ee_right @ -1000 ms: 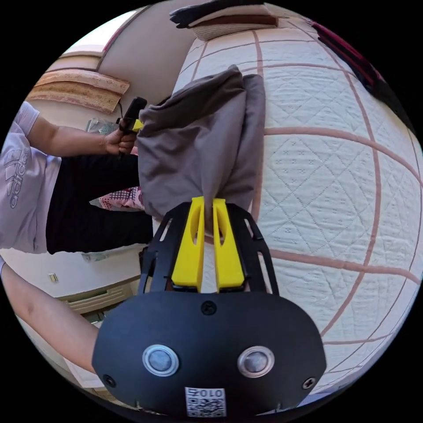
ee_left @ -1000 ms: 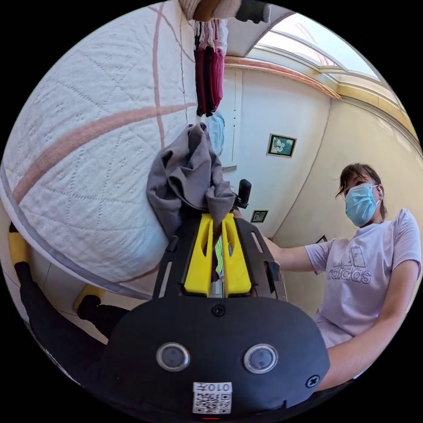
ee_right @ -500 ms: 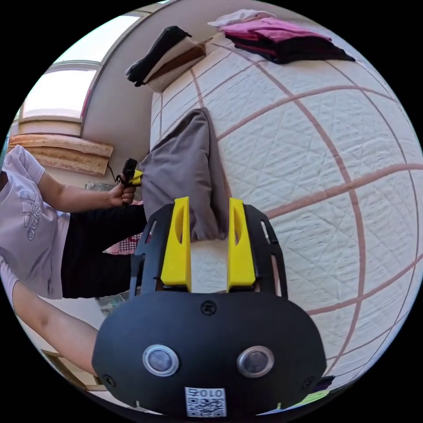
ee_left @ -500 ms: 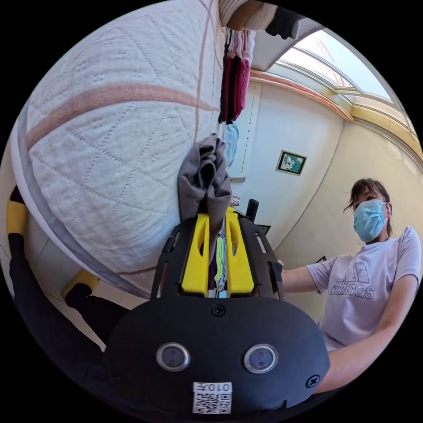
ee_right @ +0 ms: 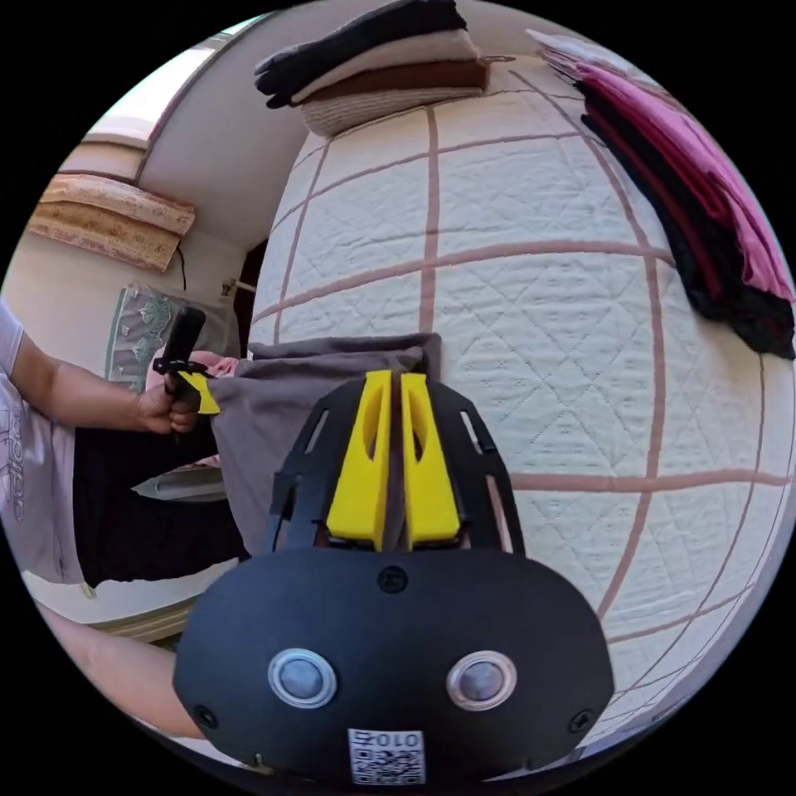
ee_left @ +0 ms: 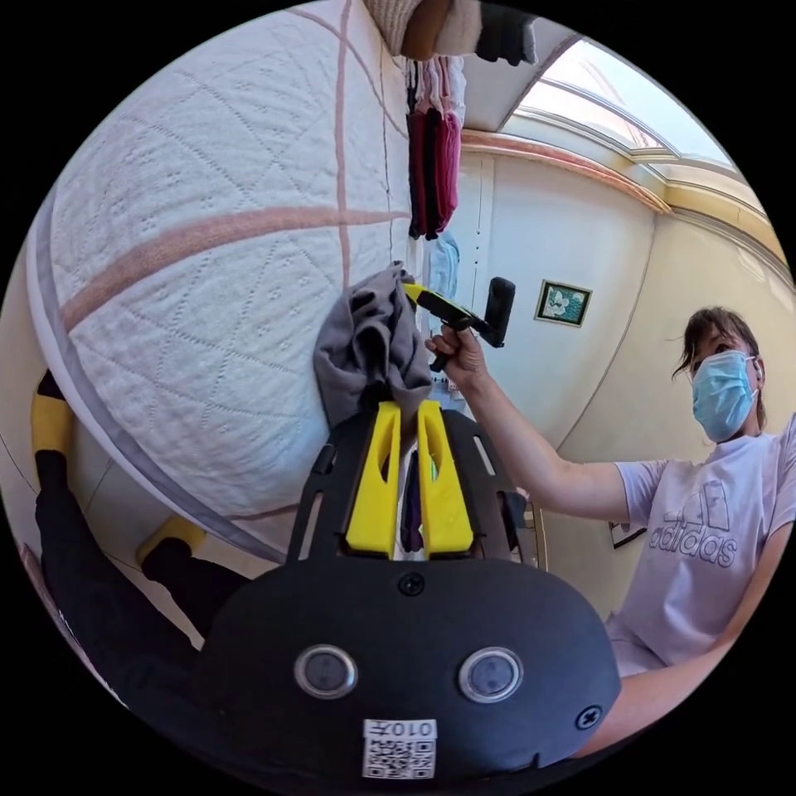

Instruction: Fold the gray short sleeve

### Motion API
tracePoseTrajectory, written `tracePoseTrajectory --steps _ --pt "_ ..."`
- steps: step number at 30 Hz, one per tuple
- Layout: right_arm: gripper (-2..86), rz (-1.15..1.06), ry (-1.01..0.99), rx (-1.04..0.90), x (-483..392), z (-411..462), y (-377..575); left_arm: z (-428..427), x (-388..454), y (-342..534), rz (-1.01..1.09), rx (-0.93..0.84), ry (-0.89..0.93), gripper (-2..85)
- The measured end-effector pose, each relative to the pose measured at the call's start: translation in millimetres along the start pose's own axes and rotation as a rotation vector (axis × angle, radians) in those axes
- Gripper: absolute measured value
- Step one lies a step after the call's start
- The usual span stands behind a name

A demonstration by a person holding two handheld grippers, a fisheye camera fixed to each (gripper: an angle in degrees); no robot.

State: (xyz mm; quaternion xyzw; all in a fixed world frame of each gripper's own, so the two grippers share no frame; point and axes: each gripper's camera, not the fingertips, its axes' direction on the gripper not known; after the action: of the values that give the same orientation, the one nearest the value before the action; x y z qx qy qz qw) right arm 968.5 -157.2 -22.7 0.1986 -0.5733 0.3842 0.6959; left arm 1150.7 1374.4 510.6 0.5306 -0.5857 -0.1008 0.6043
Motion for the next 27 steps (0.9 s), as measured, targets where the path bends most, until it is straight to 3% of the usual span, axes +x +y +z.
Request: tracePoseTrajectory --steps 5,10,15,20,24,27 --pt "3.7 -0.074 0.039 0.182 -22.4 -30.1 18.0 0.0 6.2 10.0 0.043 0.035 0.0 4.3" --pt "4.1 0.024 0.058 0.02 -2.4 16.1 26.4 4.6 -12.1 15.9 -0.031 0.055 0.057 4.7" --pt "5.8 0.116 0.075 0.157 -3.6 -1.6 66.0 -11.7 -4.6 14.0 -0.028 0.039 -0.005 4.5" --pt "6.3 0.301 0.127 0.418 -39.1 -45.5 175.4 -10.2 15.6 1.6 0.05 -0.064 -0.098 4.6" --pt "6.0 0.449 0.086 0.506 -78.5 -29.4 251.4 19.1 24.9 -10.6 0.097 -0.227 -0.164 4.7" --pt "5.9 0.541 0.044 0.483 -105.0 6.2 290.5 29.8 41.0 -14.9 0.157 -0.264 -0.317 3.5"
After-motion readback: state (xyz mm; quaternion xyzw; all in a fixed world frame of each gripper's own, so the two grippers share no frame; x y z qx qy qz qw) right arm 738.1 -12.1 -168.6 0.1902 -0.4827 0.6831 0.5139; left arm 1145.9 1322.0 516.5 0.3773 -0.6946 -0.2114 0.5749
